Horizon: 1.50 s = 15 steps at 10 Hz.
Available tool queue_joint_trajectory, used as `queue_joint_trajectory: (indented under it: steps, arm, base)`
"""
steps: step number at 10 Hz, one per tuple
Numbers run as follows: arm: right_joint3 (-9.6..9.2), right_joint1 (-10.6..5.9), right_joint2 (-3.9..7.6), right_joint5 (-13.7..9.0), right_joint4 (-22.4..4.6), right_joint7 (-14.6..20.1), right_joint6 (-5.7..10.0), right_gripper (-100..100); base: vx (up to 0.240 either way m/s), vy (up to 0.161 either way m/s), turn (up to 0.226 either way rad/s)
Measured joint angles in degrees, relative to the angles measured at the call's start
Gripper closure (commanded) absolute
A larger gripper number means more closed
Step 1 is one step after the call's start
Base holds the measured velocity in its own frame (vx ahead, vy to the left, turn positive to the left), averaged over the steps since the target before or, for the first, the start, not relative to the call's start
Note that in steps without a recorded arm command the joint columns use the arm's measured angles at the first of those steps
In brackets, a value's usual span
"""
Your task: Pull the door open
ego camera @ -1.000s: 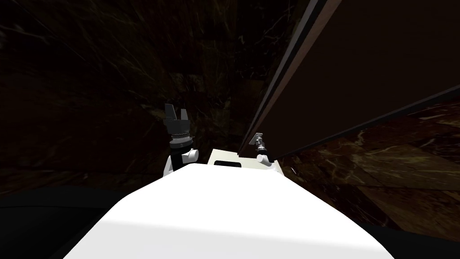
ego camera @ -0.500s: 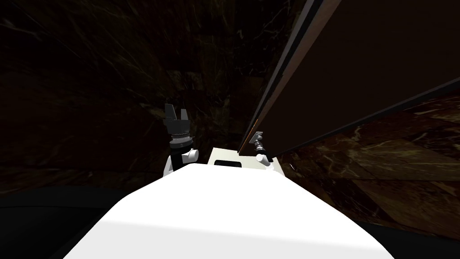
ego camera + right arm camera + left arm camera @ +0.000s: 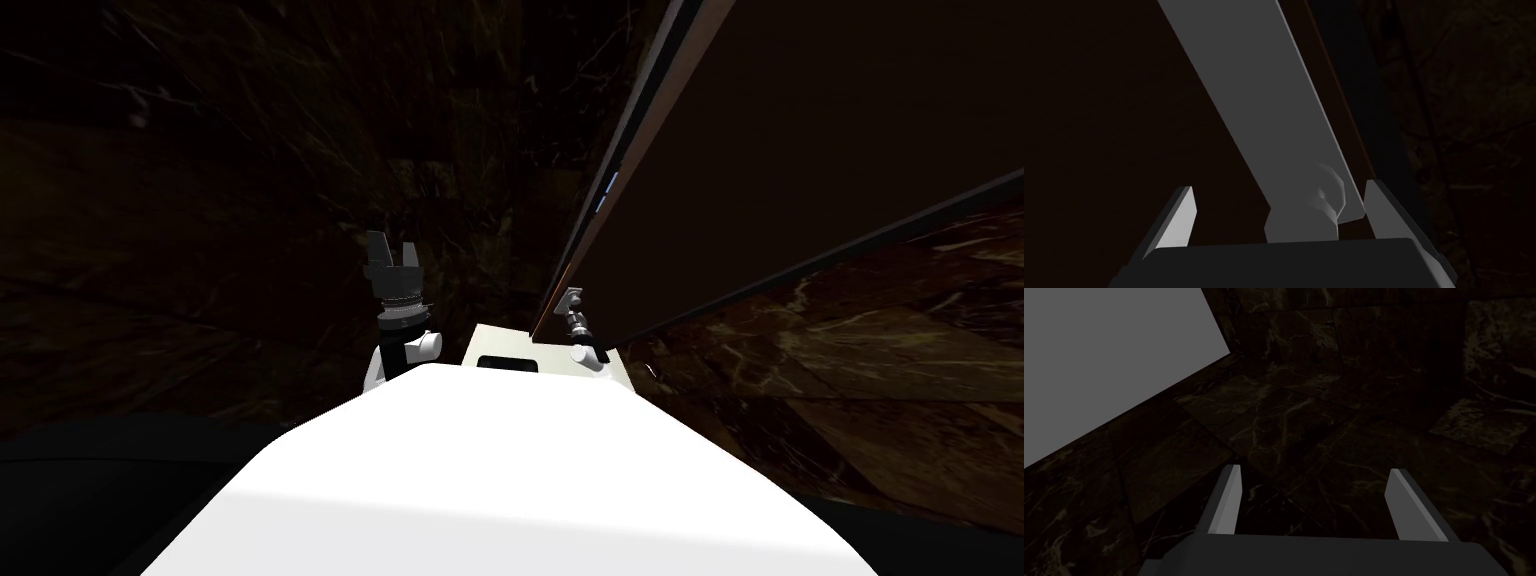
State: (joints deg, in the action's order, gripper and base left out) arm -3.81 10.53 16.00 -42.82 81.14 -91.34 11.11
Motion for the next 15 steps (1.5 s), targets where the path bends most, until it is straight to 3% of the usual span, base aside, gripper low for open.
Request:
queue_joint_trajectory:
  steps: [9,13,15]
  arm:
    - [-5.21,3.17,4.08,0.10,3.88,-14.11,8.40,-100]
    - [-6.82,4.38,5.41,0.12,5.42,-18.80,10.94,-100]
    - [-6.16,3.96,5.51,0.05,4.98,-18.85,10.80,-100]
  base:
    - [-0.098,-0.053,0.075]
    - [-0.080,-0.032,0.041]
    - [0.138,0.036,0.123]
